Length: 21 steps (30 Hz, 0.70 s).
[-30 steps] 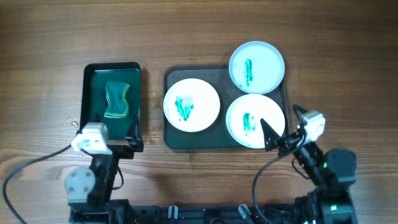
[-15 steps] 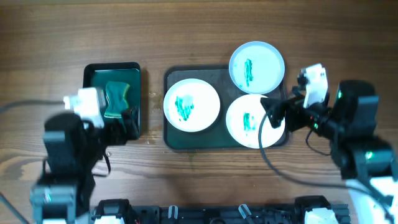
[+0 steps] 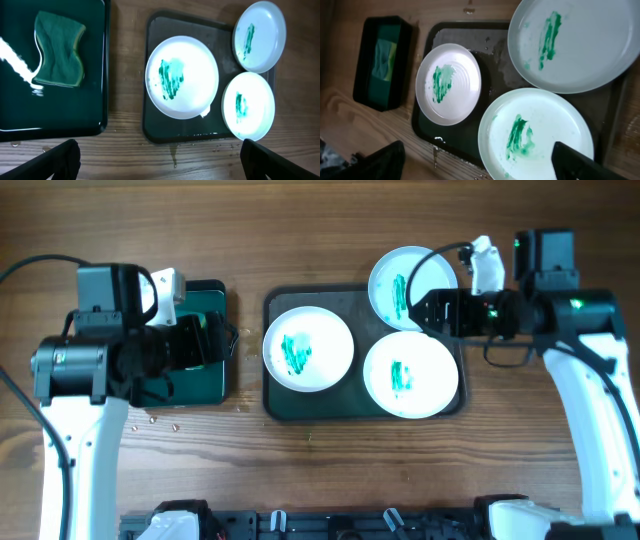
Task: Clean dirty plates on tray and stack at the side
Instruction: 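Reach left gripper to the sponge and right gripper to the top-left plate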
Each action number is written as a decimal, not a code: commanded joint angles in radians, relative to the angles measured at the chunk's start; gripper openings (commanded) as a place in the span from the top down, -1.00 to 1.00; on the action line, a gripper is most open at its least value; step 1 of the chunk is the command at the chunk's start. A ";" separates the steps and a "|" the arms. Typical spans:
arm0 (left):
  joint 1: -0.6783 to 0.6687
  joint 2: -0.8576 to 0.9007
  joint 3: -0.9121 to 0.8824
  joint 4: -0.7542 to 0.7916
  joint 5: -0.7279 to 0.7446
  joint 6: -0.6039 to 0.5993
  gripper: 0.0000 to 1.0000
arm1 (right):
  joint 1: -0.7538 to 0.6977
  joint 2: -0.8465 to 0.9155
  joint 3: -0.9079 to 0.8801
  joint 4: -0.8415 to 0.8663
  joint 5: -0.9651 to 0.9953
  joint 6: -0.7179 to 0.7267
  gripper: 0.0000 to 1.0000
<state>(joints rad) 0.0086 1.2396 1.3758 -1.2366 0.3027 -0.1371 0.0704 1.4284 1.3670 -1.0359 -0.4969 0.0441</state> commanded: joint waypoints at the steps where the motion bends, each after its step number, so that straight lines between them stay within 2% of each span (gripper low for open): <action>1: 0.005 0.011 0.019 0.015 0.038 -0.005 -1.00 | 0.083 0.084 0.015 0.027 -0.044 0.041 -0.70; 5: 0.010 0.012 0.019 0.053 -0.009 -0.025 -0.97 | 0.208 0.189 0.015 0.108 0.100 0.146 -0.61; 7: 0.013 0.020 0.019 0.050 -0.116 -0.122 -0.94 | 0.271 0.256 0.015 0.158 0.167 0.198 -0.52; 9: 0.013 0.034 0.019 0.040 -0.171 -0.144 -0.92 | 0.305 0.304 0.015 0.188 0.201 0.228 -0.47; 13: 0.013 0.087 0.019 0.020 -0.274 -0.146 -0.82 | 0.344 0.414 0.015 0.263 0.237 0.277 -0.21; 15: 0.016 0.121 0.019 0.016 -0.319 -0.167 -0.76 | 0.350 0.463 0.015 0.296 0.239 0.296 0.00; 19: 0.040 0.187 0.019 0.029 -0.327 -0.167 -0.66 | 0.354 0.547 0.015 0.357 0.255 0.321 0.24; 21: 0.056 0.217 0.019 0.040 -0.328 -0.167 -0.64 | 0.355 0.585 0.015 0.383 0.262 0.327 0.29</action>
<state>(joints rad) 0.0345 1.4078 1.3785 -1.2118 0.0250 -0.2825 0.4183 1.9442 1.3678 -0.6796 -0.2787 0.3294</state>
